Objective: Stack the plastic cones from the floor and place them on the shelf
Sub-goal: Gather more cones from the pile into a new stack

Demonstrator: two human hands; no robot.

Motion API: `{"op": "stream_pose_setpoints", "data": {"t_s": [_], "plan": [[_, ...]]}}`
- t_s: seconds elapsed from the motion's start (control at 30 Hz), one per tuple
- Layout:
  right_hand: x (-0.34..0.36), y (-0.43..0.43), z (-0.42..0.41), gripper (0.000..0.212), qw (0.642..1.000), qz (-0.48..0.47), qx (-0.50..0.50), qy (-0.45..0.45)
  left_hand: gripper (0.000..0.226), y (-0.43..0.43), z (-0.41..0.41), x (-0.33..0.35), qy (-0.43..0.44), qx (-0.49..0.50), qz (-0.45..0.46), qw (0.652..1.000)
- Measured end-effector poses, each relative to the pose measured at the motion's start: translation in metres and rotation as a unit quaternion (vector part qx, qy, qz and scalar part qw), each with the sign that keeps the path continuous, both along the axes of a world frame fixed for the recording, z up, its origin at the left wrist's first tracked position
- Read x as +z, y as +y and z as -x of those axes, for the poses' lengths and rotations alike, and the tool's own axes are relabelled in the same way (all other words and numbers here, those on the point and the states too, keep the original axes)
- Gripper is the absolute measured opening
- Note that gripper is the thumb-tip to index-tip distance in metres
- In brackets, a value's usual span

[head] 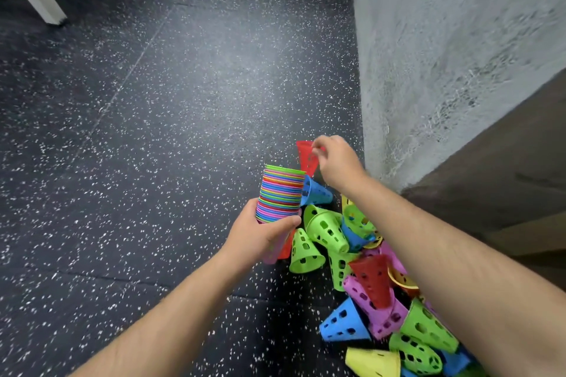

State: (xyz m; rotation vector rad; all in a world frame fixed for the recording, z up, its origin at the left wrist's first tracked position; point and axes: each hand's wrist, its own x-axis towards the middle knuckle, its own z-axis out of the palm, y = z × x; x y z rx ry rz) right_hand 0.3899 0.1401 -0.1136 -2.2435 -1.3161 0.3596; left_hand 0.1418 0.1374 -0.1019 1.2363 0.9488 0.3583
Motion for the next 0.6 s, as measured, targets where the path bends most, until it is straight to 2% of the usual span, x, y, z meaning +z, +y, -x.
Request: {"op": "stream_pose_setpoints", "data": {"t_s": [0.1,0.23,0.5,0.6], "plan": [[0.025,-0.011,0.009,0.011,0.992,-0.094,-0.026,0.078,0.044,-0.007,0.005,0.000,-0.008,-0.004,0.004,1.000],[0.061,-0.031,0.037,0.013,0.980,-0.148,-0.004,0.131,0.047,-0.016,0.017,0.000,0.001,-0.004,-0.005,1.000],[0.083,-0.101,0.088,0.012,0.981,-0.068,0.042,0.180,0.060,-0.054,0.050,0.010,0.007,-0.006,-0.005,1.000],[0.087,-0.132,0.109,0.009,0.979,-0.016,0.076,0.188,0.054,-0.075,0.064,0.011,0.017,-0.017,-0.015,1.000]]}}
